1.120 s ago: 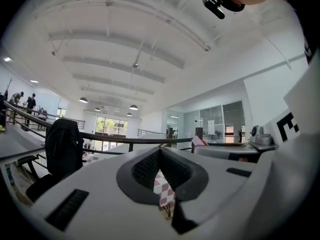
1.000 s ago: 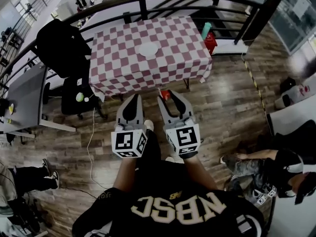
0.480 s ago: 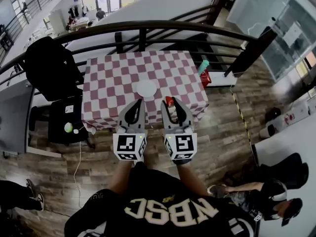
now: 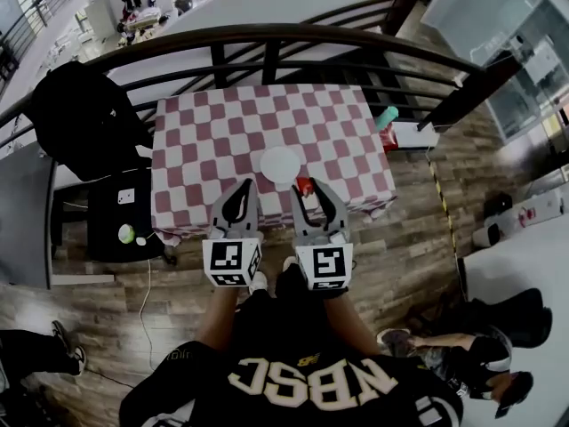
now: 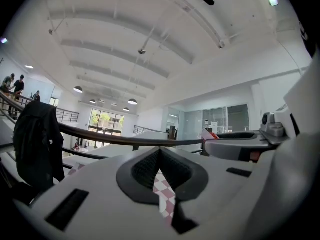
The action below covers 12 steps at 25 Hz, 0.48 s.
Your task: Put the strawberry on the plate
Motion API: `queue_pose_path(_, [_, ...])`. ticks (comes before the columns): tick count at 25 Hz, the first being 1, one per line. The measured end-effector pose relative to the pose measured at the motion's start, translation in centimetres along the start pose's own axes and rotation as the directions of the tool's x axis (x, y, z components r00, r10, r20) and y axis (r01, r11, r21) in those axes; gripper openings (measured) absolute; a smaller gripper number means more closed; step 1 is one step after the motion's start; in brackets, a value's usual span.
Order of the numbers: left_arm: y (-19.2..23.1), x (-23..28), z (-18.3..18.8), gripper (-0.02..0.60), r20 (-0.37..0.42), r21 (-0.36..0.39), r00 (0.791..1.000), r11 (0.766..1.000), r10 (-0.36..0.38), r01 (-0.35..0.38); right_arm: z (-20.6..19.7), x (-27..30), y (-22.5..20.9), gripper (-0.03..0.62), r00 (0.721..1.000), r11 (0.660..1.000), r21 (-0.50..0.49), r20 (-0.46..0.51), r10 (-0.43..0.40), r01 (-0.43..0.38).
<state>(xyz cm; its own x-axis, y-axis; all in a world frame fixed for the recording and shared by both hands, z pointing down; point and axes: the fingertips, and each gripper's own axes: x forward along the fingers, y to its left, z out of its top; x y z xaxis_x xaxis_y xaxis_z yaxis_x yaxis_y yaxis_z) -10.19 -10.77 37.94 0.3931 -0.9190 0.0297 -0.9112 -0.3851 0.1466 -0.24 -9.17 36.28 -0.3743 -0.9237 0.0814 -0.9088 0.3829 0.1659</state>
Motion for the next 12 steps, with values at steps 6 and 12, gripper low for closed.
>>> queue_pose_path(6, [1.7, 4.3, -3.4, 0.009, -0.083, -0.019, 0.996, 1.000, -0.005, 0.004, -2.6, 4.3, -1.9, 0.146, 0.998, 0.997, 0.046, -0.014, 0.069, -0.068])
queue_pose_path(12, [3.4, 8.7, -5.7, 0.009, -0.161, 0.003, 0.987, 1.000, 0.023, -0.023, -6.0, 9.1, -3.6, 0.146, 0.984, 0.983, 0.109, -0.082, 0.159, -0.150])
